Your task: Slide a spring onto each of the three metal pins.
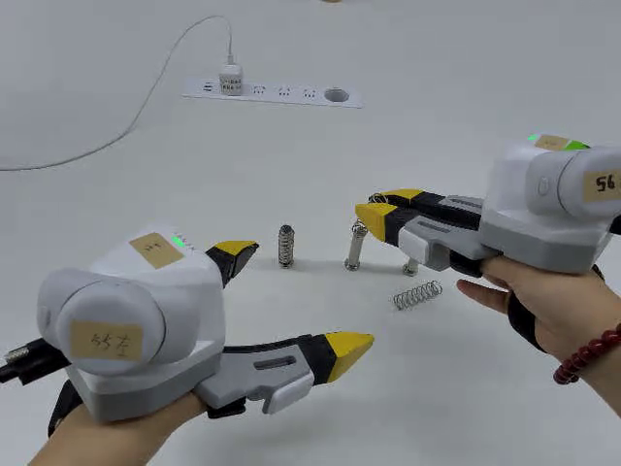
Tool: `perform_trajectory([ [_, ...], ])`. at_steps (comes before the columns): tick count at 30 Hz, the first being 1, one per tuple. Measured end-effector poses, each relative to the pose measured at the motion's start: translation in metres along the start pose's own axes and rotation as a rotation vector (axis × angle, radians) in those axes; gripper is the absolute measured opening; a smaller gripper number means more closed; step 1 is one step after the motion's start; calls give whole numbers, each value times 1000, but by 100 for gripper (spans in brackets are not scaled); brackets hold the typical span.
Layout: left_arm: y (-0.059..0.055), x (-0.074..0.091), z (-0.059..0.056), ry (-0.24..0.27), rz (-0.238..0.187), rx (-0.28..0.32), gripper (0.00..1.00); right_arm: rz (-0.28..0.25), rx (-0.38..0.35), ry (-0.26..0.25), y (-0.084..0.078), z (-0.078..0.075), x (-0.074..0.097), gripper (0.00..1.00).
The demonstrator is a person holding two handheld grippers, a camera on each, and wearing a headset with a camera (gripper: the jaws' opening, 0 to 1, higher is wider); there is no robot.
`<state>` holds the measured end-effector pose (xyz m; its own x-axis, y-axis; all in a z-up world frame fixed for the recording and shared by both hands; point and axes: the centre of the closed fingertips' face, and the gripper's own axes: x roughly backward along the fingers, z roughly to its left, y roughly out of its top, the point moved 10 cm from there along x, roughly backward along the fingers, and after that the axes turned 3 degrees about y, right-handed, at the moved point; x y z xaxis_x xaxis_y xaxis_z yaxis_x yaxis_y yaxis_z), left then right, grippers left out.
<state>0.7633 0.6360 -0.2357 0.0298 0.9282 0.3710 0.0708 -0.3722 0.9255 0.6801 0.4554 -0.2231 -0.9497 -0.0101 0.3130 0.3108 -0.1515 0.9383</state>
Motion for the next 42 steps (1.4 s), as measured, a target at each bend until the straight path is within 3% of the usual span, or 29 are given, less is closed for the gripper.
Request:
perform_trajectory([
  [16, -1, -1, -1, -4, 12, 4, 90, 11, 34, -8, 3, 0, 0, 12],
  [42, -2, 0, 0, -2, 23, 2, 90, 96, 105, -10, -8, 4, -10, 12],
])
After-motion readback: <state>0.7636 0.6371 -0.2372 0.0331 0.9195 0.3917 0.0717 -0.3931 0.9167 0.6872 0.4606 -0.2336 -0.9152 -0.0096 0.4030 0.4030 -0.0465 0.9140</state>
